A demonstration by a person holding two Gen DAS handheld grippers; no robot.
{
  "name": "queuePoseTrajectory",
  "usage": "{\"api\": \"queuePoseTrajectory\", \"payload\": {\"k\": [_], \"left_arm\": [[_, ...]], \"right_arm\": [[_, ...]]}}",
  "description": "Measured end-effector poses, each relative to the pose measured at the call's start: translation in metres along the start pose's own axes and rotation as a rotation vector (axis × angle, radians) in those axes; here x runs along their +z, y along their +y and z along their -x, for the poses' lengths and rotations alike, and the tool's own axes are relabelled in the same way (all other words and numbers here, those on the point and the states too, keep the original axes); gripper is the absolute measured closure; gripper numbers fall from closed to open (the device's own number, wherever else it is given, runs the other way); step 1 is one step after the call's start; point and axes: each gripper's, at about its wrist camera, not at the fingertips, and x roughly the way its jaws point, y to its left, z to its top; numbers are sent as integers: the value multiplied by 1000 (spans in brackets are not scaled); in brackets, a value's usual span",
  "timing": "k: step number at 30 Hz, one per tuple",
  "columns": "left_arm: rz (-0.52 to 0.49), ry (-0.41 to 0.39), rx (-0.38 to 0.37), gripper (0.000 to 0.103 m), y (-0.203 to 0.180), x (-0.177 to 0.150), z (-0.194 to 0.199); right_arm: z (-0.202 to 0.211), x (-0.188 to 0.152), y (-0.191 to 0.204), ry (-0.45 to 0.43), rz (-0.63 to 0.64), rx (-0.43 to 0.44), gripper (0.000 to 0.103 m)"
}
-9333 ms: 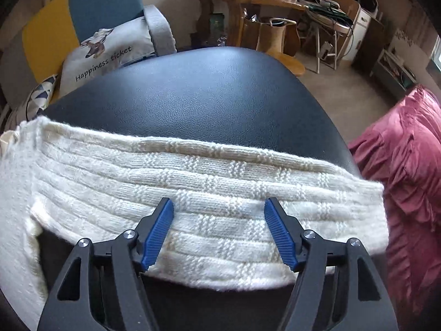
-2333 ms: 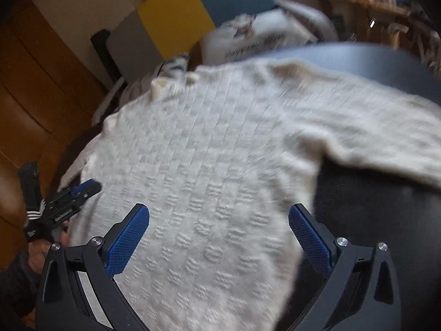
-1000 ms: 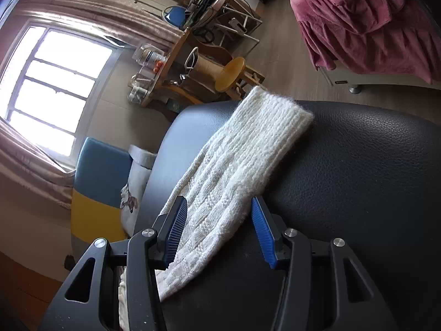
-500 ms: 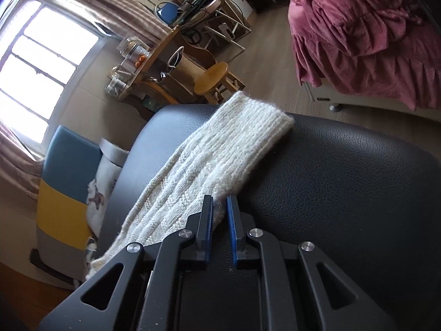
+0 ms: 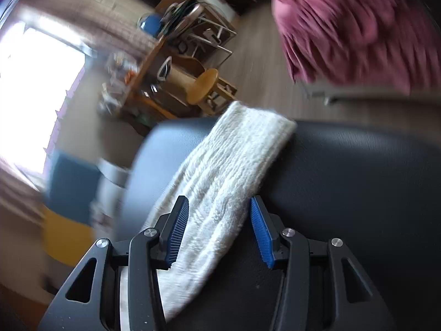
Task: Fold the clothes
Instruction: 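Lift the sleeve cuff off the ottoman with the right gripper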
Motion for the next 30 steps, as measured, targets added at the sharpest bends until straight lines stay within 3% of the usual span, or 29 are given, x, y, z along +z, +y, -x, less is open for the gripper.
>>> {"api": "queuePoseTrajectory", "payload": {"k": [1, 2, 7, 17, 19, 22, 23, 26, 30], "left_arm": [[1, 0, -2, 63, 0, 0, 0], [2, 0, -3, 63, 0, 0, 0], [6, 0, -12, 63, 0, 0, 0], [19, -2, -30, 59, 2, 0, 1], [24, -2, -37, 59, 3, 0, 1], [29, -1, -46, 58, 4, 0, 1], [33, -2, -52, 58, 4, 0, 1], [43, -3, -67, 57, 6, 0, 1], [35, -3, -58, 56, 3, 0, 0]], "right_arm": [[-4, -2, 6, 10, 41, -28, 85], [-7, -3, 9, 15, 60, -40, 88], [-8, -4, 16, -6, 94, -25, 90], [25, -17, 97, -34, 231, 291, 90], [33, -27, 120, -40, 271, 319, 89], [40, -28, 117, -60, 196, 318, 88], [41, -26, 104, -58, 164, 305, 86], [40, -18, 65, -52, 69, 262, 64], [29, -7, 8, -38, -49, 185, 51]]}}
